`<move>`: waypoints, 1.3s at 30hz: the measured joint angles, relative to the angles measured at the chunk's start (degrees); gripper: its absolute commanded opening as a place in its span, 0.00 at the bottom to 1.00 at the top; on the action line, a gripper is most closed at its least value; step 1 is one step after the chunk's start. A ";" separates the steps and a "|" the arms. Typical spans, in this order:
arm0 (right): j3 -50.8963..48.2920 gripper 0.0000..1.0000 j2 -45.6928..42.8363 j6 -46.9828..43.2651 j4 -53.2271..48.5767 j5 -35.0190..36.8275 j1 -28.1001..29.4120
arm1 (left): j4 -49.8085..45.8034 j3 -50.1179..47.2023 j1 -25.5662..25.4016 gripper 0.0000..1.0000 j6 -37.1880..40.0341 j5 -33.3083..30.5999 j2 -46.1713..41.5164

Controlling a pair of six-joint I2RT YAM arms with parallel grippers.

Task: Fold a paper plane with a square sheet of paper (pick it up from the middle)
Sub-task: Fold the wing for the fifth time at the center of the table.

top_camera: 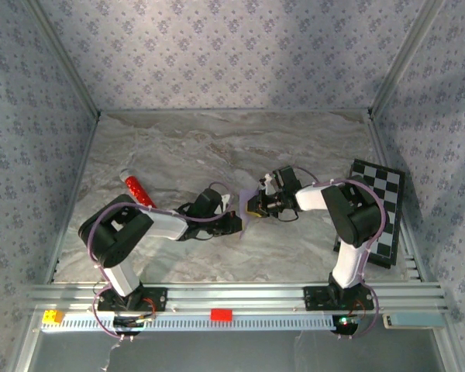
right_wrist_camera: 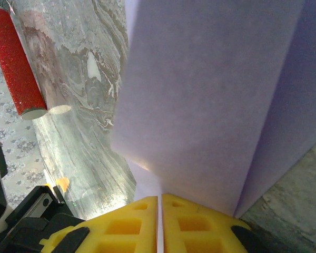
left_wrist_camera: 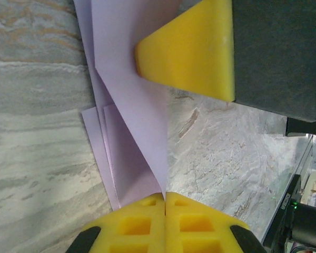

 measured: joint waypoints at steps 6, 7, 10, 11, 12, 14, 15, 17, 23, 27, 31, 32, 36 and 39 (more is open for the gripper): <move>0.00 0.12 0.00 0.00 -0.04 0.02 0.00 | 1.81 -0.81 0.02 0.05 -0.96 0.63 1.42; 0.00 0.12 0.00 0.00 -0.04 0.04 0.00 | 2.16 -0.85 0.02 0.05 -1.11 0.92 1.73; 0.00 0.12 0.00 0.00 -0.09 0.13 0.00 | 2.19 -0.85 0.13 0.10 -1.29 1.18 1.77; 0.00 0.12 0.00 -0.02 -0.11 0.17 0.00 | 2.19 -0.85 0.13 0.11 -1.44 1.31 1.77; 0.00 0.12 0.00 -0.02 -0.11 0.17 0.00 | 2.23 -0.92 0.11 0.11 -1.46 1.36 1.70; 0.00 0.12 0.00 -0.02 -0.13 0.17 0.00 | 2.36 -1.11 0.11 0.13 -1.46 1.55 1.46; 0.00 0.12 0.00 -0.02 -0.13 0.17 0.00 | 2.12 -1.14 0.11 0.13 -1.44 1.57 1.25; 0.00 0.12 0.00 -0.02 -0.13 0.17 0.00 | 1.53 -1.60 0.11 0.09 -1.40 1.75 0.59; 0.00 0.12 0.00 -0.02 -0.22 0.20 0.00 | -0.42 -2.08 0.11 0.00 -0.42 1.60 -0.24; 0.00 0.12 0.00 -0.02 -0.26 0.24 0.00 | -0.26 -2.19 0.11 0.03 -0.44 1.66 -0.24; 0.00 0.12 0.00 -0.02 -0.28 0.39 0.00 | 0.46 -2.73 0.11 0.09 -0.59 1.55 -0.52; 0.00 0.12 0.00 -0.02 -0.28 0.39 0.00 | 0.42 -2.97 0.11 0.09 -0.59 1.62 -0.79; 0.00 0.12 0.00 -0.02 -0.28 0.42 0.00 | 0.37 -3.87 0.11 0.05 -0.61 1.75 -1.53; 0.00 0.12 0.00 -0.02 -0.28 0.42 0.00 | 0.50 -4.22 0.11 0.00 -0.81 1.84 -1.64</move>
